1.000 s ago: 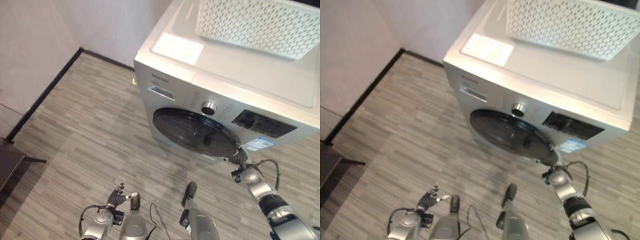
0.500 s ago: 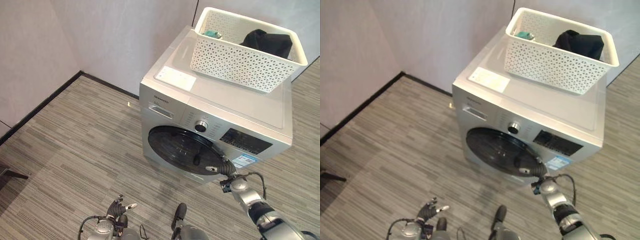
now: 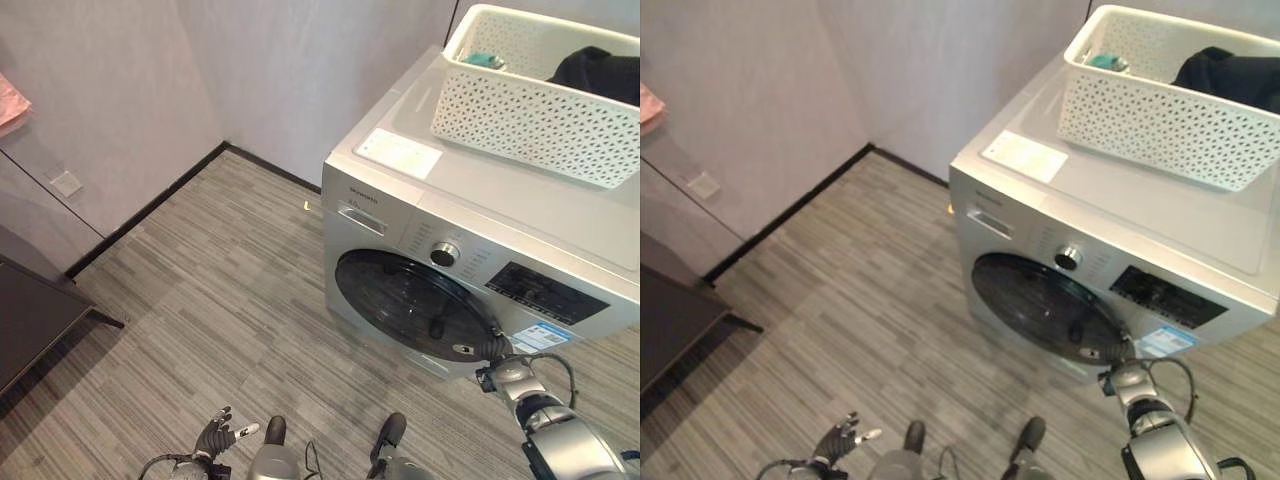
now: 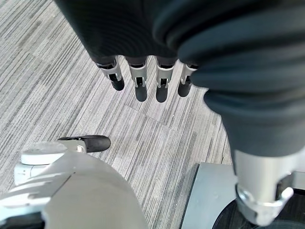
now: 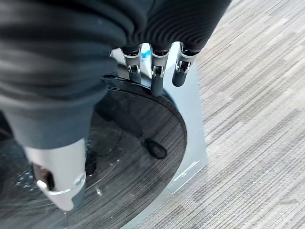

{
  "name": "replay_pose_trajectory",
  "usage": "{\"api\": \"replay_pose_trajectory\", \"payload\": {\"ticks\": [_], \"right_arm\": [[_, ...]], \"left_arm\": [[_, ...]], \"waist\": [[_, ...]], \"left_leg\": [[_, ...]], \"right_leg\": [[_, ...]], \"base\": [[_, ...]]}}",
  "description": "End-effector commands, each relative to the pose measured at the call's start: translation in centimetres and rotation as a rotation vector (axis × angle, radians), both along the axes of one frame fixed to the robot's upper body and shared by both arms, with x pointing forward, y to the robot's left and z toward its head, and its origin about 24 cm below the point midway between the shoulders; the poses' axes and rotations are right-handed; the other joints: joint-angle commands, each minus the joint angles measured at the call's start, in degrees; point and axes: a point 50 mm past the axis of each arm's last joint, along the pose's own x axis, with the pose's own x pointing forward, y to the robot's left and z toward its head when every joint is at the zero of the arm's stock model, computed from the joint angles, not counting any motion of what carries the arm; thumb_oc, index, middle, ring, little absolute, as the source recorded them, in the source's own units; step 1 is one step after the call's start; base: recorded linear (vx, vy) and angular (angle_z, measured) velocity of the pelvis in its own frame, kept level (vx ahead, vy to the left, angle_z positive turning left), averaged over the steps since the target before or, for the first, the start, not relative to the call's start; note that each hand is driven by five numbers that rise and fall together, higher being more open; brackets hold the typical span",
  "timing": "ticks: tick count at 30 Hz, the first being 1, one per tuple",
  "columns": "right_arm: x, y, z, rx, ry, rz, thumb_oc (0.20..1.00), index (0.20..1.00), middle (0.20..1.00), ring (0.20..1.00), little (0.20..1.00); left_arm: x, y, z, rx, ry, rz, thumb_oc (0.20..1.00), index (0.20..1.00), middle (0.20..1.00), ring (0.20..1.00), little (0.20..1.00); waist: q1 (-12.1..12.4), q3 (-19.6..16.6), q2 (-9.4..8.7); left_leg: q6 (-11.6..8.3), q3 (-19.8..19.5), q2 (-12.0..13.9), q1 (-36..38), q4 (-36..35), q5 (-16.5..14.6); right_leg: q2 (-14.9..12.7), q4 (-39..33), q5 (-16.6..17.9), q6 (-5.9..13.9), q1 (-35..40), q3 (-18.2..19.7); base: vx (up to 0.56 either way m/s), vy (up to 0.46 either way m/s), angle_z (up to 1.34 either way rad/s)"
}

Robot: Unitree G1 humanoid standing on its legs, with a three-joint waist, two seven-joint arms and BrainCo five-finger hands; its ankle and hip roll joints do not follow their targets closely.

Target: Grab the laundry basket,head to the washer,open it,put in the laundry and shut it.

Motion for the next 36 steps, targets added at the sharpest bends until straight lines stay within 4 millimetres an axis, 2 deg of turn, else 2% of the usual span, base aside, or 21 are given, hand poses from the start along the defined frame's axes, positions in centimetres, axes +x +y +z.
{"api": "replay_pose_trajectory", "payload": {"ticks": [1, 2, 3, 4, 7, 14, 19, 20, 21, 22, 27, 36], "right_arm": [[1.1, 4.8, -1.5, 0.120, 0.065, 0.113, 0.793, 0.793, 0.793, 0.793, 0.793], [1.2, 5.1, -1.6, 0.129, 0.067, 0.118, 0.598, 0.598, 0.598, 0.598, 0.598], [1.3, 5.7, -1.6, 0.146, 0.070, 0.130, 0.256, 0.256, 0.256, 0.256, 0.256], [1.4, 6.1, -1.7, 0.154, 0.073, 0.143, 0.200, 0.200, 0.200, 0.200, 0.200], [1.8, 7.8, -1.9, 0.197, 0.065, 0.187, 0.200, 0.200, 0.200, 0.200, 0.200], [3.3, 10.0, -1.0, 0.240, 0.011, 0.240, 0.200, 0.200, 0.200, 0.200, 0.200], [3.1, 10.0, -1.2, 0.293, 0.009, 0.196, 0.200, 0.200, 0.200, 0.200, 0.200], [2.9, 10.1, -1.4, 0.310, 0.018, 0.176, 0.200, 0.200, 0.200, 0.200, 0.200], [0.6, 10.9, -3.5, 0.368, 0.111, 0.146, 0.200, 0.200, 0.200, 0.200, 0.200], [0.6, 10.9, -3.5, 0.368, 0.111, 0.147, 0.200, 0.200, 0.200, 0.200, 0.200], [-2.8, 12.0, -6.1, 0.423, 0.264, 0.140, 0.200, 0.200, 0.200, 0.200, 0.200], [-4.5, 14.4, -7.2, 0.525, 0.330, 0.188, 0.200, 0.200, 0.200, 0.200, 0.200]], "left_arm": [[3.2, -0.7, 1.4, -0.018, -0.104, -0.073, 1.000, 1.000, 1.000, 1.000, 1.000], [3.2, -0.8, 1.4, -0.019, -0.104, -0.079, 1.000, 1.000, 1.000, 1.000, 1.000], [3.5, -1.1, 1.5, -0.024, -0.108, -0.092, 1.000, 1.000, 1.000, 1.000, 1.000], [3.5, -1.2, 1.5, -0.025, -0.110, -0.097, 1.000, 1.000, 1.000, 1.000, 1.000], [3.7, -1.6, 1.7, -0.040, -0.116, -0.114, 1.000, 1.000, 1.000, 1.000, 1.000], [4.1, -1.3, 1.7, -0.026, -0.123, -0.092, 1.000, 1.000, 1.000, 1.000, 1.000], [4.4, -1.0, 1.8, -0.015, -0.131, -0.081, 1.000, 1.000, 1.000, 1.000, 1.000], [4.4, -0.9, 1.9, -0.013, -0.131, -0.079, 1.000, 1.000, 1.000, 1.000, 1.000], [4.4, -0.7, 1.7, 0.000, -0.115, -0.080, 1.000, 1.000, 1.000, 1.000, 1.000], [4.4, -0.7, 1.7, 0.001, -0.115, -0.080, 1.000, 1.000, 1.000, 1.000, 1.000], [4.1, -0.3, 1.7, 0.007, -0.097, -0.092, 1.000, 1.000, 1.000, 1.000, 1.000], [4.0, -0.3, 1.4, 0.010, -0.072, -0.100, 1.000, 1.000, 1.000, 1.000, 1.000]], "waist": [[2.39, 5.12, -0.26], [2.40, 5.22, -0.12], [2.46, 5.30, 0.06], [2.45, 5.39, 0.11], [2.46, 5.77, 0.24], [2.29, 6.81, 0.27], [2.28, 6.95, 0.00], [2.24, 6.94, -0.09], [2.20, 6.59, -0.43], [2.19, 6.58, -0.44], [2.97, 5.93, -0.85], [3.16, 5.46, -1.56]], "left_leg": [[3.70, -1.97, -2.05, -5.39, 1.11, -0.59], [3.71, -2.09, -2.08, -5.69, 1.09, -0.45], [3.66, -2.29, -2.07, -6.20, 1.05, -0.19], [3.62, -2.36, -2.05, -6.44, 1.04, -0.08], [3.45, -2.62, -1.98, -7.25, 1.06, 0.34], [3.25, -2.80, -2.30, -9.35, 0.67, 1.49], [3.22, -2.89, -2.38, -9.81, 0.63, 1.61], [3.22, -2.82, -2.38, -9.76, 0.63, 1.59], [3.18, -2.69, -2.16, -9.30, 0.74, 1.30], [3.18, -2.70, -2.16, -9.29, 0.74, 1.30], [3.15, -3.19, -1.82, -8.60, 0.98, 0.79], [2.77, -2.95, -1.11, -7.98, 0.68, 0.92]], "right_leg": [[-5.97, 0.76, -7.12, 5.48, 2.76, 1.80], [-5.92, 0.75, -7.13, 5.42, 2.53, 1.90], [-5.85, 0.68, -7.21, 5.30, 2.24, 1.84], [-5.79, 0.67, -7.25, 5.23, 2.11, 1.82], [-5.60, 0.66, -7.21, 5.07, 1.49, 1.97], [-5.57, 0.77, -6.94, 4.85, -0.33, 2.00], [-5.62, 0.81, -6.95, 4.77, -0.64, 1.89], [-5.57, 0.83, -7.02, 4.73, -0.57, 1.87], [-5.39, 0.97, -7.43, 4.53, 0.14, 1.67], [-5.39, 0.96, -7.44, 4.53, 0.15, 1.67], [-5.13, 0.75, -7.75, 4.48, 1.32, 1.25], [-4.49, 0.56, -8.13, 4.30, 1.49, 1.62]], "base": [[0.00, 0.000, 0.00], [0.00, 0.000, 0.00], [0.00, 0.000, 0.00], [0.00, 0.000, 0.00], [-0.01, -0.007, -0.01], [-0.03, 0.001, 0.01], [0.00, 0.000, 0.00], [0.03, -0.012, 0.10], [0.03, -0.009, 0.15], [0.05, -0.023, 0.17], [0.02, -0.023, 0.04], [0.00, -0.002, 0.01]]}}
